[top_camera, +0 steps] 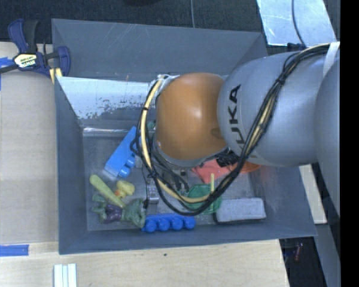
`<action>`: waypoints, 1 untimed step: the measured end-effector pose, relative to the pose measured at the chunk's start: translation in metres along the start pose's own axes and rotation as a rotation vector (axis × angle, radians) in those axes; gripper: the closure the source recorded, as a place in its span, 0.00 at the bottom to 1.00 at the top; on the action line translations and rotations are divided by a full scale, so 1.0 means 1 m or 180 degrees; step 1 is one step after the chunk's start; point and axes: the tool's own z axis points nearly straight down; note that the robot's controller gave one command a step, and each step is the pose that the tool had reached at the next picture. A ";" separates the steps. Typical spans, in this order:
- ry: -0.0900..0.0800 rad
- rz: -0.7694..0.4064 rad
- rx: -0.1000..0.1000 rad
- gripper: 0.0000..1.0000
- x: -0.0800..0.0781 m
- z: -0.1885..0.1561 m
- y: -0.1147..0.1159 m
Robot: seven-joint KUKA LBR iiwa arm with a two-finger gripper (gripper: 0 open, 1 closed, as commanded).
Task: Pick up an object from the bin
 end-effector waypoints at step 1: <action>-0.0026 0.0009 -0.0007 0.00 -0.002 -0.005 -0.001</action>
Offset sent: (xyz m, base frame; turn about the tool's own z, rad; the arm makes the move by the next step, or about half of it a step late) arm 0.0096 -0.0784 -0.0722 -0.1299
